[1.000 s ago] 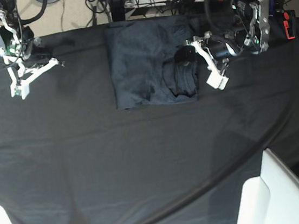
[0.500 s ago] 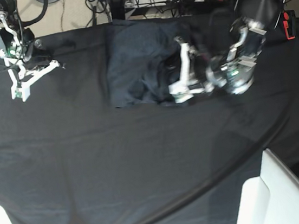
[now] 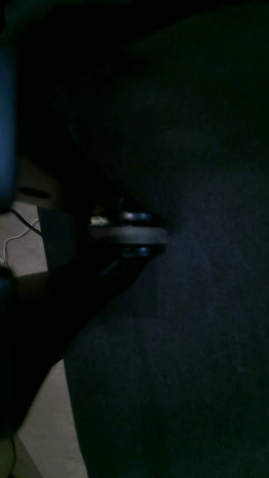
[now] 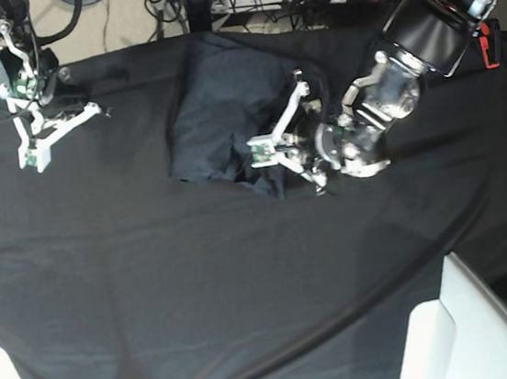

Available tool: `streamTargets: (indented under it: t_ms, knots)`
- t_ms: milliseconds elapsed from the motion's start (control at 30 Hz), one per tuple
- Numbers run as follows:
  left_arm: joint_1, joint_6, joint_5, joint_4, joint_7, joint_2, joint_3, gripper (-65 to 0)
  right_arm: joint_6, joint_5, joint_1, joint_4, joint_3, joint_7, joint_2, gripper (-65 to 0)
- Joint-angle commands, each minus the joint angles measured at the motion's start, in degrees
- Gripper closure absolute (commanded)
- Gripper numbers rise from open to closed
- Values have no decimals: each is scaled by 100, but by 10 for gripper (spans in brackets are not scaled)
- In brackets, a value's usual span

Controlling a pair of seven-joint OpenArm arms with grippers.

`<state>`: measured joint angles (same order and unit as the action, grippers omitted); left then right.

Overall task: Fold the T-shirt properly
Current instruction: 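Grasp the shirt's side with the left gripper and drag it across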

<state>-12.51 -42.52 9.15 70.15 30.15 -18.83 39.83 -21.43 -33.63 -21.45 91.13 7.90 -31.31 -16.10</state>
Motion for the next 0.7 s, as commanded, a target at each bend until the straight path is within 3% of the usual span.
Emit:
streamTargets:
  t_ms: [0, 267, 367, 467, 667]
  knots:
    - [157, 252, 874, -259, 216, 164, 153, 0, -15, 26, 40, 69, -179, 94, -74, -9]
    - [-239, 252, 1850, -813, -681, 674, 162, 0, 11, 26, 198, -300, -627, 58, -83, -9]
    - [-450, 252, 1824, -997, -848, 727, 381, 0, 73, 26, 391, -863, -601, 85, -74, -8]
    - [-590, 252, 1797, -1085, -883, 727, 751, 0, 407, 26, 611, -995, -610, 94, -65, -3]
    - [-397, 252, 1797, -1006, -875, 701, 777, 0, 460, 26, 1385, -1047, -610, 94, -109, 0]
